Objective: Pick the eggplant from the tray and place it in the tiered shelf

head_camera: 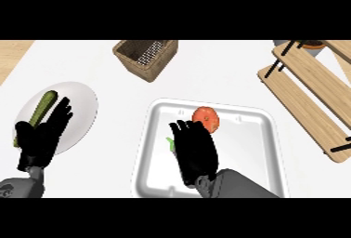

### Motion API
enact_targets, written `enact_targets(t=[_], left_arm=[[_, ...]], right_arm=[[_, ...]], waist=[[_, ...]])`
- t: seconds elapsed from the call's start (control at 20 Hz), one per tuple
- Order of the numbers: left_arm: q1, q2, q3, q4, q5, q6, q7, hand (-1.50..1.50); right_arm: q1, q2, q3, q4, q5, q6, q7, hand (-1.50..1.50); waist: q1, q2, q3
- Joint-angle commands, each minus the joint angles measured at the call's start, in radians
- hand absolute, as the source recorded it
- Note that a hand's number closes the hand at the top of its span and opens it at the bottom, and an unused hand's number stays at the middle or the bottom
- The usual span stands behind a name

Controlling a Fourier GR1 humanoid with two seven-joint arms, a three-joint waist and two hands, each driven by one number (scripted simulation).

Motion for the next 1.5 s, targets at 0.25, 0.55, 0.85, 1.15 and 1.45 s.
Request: enact_targets(t=[0.25, 0.55, 0.85, 1.15, 1.45], left_arm=[[0.0, 0.031, 0.023, 0.004, 0.019, -0.034, 0.016, 0.0], [-0.001, 0.005, 0.011, -0.001, 0.008, -0.012, 0.013, 0.0], [0.016, 0.029, 0.031, -0.005, 0.026, -0.041, 0.012, 0.0], [0.034, 0.013, 0.024, -0.053, 0.024, -0.023, 0.035, 0.0], [0.049, -0.005, 0.025, -0.057, 0.007, -0.003, 0.025, 0.0]], right_arm=[[-0.205, 0.137, 0.107, 0.243, -0.055, 0.385, 0.277, -1.5], [-0.247, 0.138, 0.129, 0.445, -0.153, 0.593, 0.232, -1.5], [-0.377, 0.138, 0.134, 0.541, -0.226, 0.737, 0.222, -1.5], [-0.459, 0.138, 0.135, 0.609, -0.311, 0.801, 0.225, -1.5], [-0.5, 0.138, 0.161, 0.677, -0.347, 0.78, 0.231, -1.5]], waist=[[-0.005, 0.012, 0.004], [-0.005, 0.015, 0.003], [-0.008, 0.009, 0.006], [-0.011, 0.007, 0.009], [-0.025, 0.011, 0.01]])
